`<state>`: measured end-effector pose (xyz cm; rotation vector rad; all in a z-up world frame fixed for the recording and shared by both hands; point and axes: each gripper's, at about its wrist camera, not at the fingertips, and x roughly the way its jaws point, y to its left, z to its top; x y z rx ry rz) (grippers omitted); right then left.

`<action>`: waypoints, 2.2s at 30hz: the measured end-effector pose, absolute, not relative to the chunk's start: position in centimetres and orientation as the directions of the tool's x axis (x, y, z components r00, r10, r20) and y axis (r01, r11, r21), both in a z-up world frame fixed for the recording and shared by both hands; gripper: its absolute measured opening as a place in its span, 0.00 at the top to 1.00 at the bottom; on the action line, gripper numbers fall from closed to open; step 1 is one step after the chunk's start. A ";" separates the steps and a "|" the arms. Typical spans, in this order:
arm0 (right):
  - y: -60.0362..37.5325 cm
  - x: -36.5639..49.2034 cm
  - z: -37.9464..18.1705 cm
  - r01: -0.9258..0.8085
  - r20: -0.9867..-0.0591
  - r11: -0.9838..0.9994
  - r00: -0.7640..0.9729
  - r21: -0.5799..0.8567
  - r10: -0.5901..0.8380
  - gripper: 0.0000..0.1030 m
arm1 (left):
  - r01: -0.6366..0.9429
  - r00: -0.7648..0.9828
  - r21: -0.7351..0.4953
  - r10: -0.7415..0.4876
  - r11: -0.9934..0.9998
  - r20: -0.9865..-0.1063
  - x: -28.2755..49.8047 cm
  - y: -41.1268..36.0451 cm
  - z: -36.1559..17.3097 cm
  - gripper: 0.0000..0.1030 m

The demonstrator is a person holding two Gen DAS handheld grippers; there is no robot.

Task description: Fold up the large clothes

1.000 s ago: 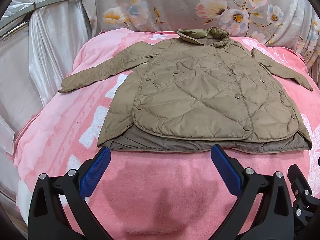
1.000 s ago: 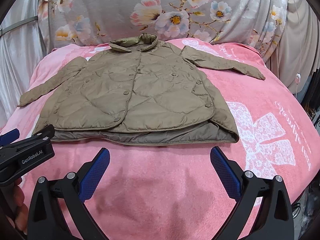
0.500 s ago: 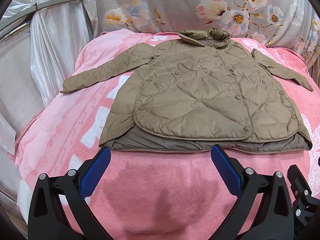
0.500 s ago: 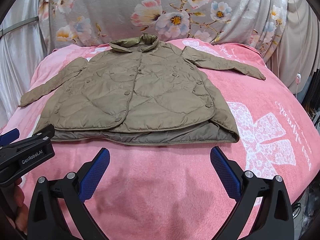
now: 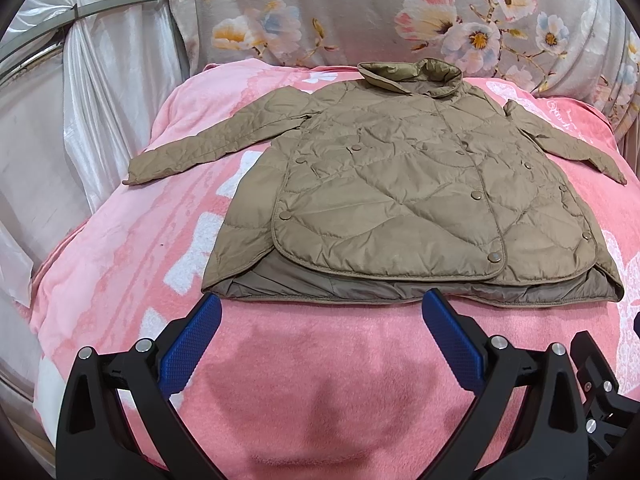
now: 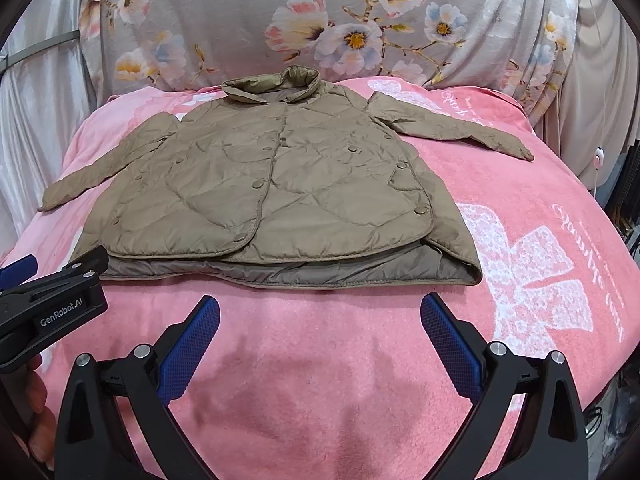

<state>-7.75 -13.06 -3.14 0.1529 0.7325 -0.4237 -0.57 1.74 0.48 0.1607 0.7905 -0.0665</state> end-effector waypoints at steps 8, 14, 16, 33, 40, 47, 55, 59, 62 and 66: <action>-13.1 -7.8 -3.1 0.427 -0.675 0.904 0.664 -0.011 -0.321 0.05 | 0.122 0.702 0.119 -0.001 0.985 -0.712 -0.6 1.8 0.4 0.05; -12.9 -7.6 -3.1 0.422 -0.676 0.907 0.666 -0.010 -0.317 0.05 | 0.121 0.702 0.119 0.000 0.985 -0.712 -0.6 1.9 0.5 0.05; -12.6 -7.5 -3.1 0.418 -0.676 0.908 0.666 -0.012 -0.315 0.05 | 0.123 0.703 0.119 -0.002 0.985 -0.712 -0.6 1.9 0.4 0.05; -12.4 -7.3 -3.1 0.414 -0.676 0.910 0.668 -0.011 -0.312 0.05 | 0.119 0.702 0.118 0.001 0.986 -0.712 -0.6 2.5 0.7 0.05; -12.6 -7.3 -3.6 0.413 -0.681 0.911 0.664 -0.009 -0.308 0.05 | 0.120 0.695 0.118 0.002 0.986 -0.719 -0.4 3.4 0.5 0.05; -13.6 -6.6 -4.8 0.412 -0.701 0.911 0.649 -0.004 -0.296 0.05 | 0.125 0.674 0.123 0.007 0.984 -0.739 0.7 2.3 -1.0 0.05; -22.6 -4.1 -5.4 0.473 -0.742 0.877 0.618 0.087 -0.259 0.05 | 0.122 0.636 0.054 -0.036 0.991 -0.771 4.3 3.1 -2.2 0.05; -31.5 -2.6 -2.9 0.567 -0.700 0.814 0.633 0.128 -0.331 0.05 | 0.094 0.666 0.075 -0.007 0.993 -0.746 7.1 3.3 -1.6 0.05; -38.7 -0.6 -1.6 0.608 -0.671 0.771 0.654 0.191 -0.350 0.05 | 0.072 0.674 0.076 0.008 0.995 -0.739 9.6 3.4 -1.2 0.05; -49.2 1.7 -1.8 0.683 -0.631 0.623 0.685 0.382 -0.364 0.05 | 0.038 0.685 0.032 -0.003 0.999 -0.728 13.1 3.8 -0.8 0.05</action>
